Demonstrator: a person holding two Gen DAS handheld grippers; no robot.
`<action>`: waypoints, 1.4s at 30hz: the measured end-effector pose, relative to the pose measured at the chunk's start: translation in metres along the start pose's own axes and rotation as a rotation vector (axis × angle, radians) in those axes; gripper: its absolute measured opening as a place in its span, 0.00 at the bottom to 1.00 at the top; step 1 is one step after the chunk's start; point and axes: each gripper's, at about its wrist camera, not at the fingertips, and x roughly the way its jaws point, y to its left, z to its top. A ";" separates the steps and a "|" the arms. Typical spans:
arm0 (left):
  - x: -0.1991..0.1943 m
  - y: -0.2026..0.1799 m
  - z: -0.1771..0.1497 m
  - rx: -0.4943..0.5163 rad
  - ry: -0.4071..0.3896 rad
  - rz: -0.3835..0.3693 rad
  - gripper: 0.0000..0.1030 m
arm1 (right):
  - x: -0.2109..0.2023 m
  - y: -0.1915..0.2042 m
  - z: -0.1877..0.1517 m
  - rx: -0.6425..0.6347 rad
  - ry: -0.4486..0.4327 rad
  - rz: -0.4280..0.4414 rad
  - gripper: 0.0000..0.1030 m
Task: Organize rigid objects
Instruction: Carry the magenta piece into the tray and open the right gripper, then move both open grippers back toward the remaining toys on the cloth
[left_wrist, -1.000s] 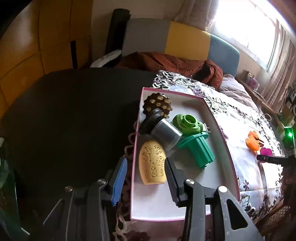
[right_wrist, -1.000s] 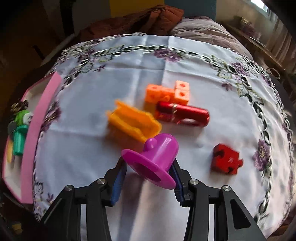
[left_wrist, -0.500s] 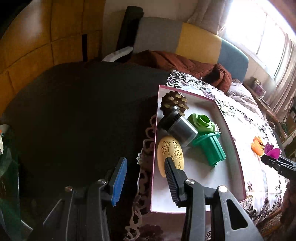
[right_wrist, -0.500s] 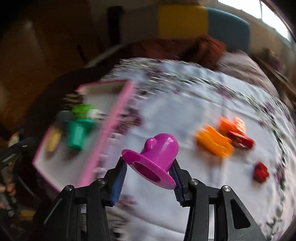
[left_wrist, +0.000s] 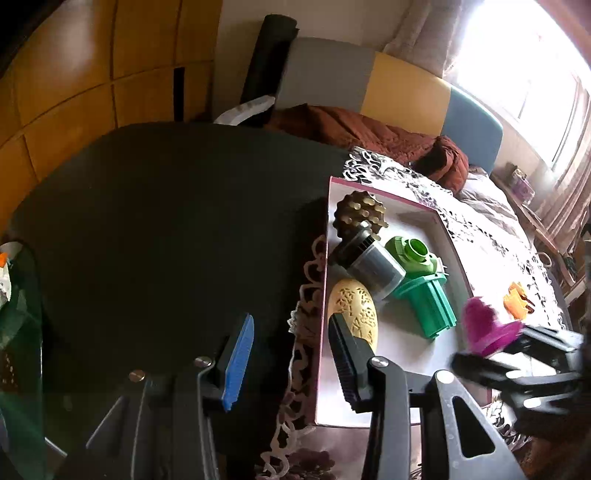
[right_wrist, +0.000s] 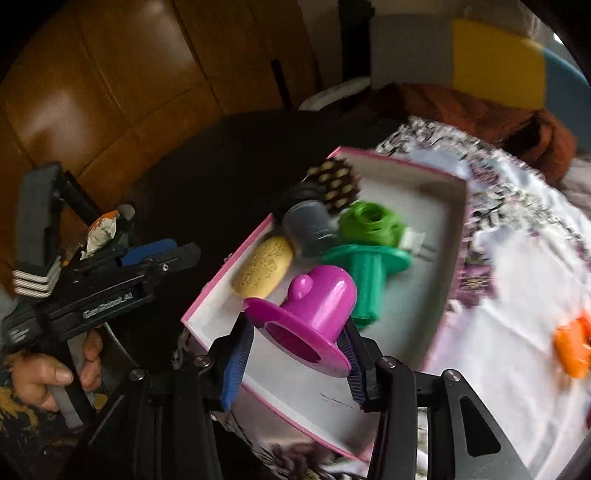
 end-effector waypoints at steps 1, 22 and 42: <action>0.000 0.000 0.000 -0.002 0.000 0.002 0.41 | 0.008 0.000 0.001 0.002 0.014 0.000 0.45; -0.002 -0.001 0.000 0.004 0.002 0.002 0.41 | 0.048 -0.004 0.022 0.018 0.005 -0.140 0.87; -0.004 -0.016 -0.002 0.049 0.008 0.001 0.41 | -0.034 -0.024 0.012 0.048 -0.223 -0.237 0.93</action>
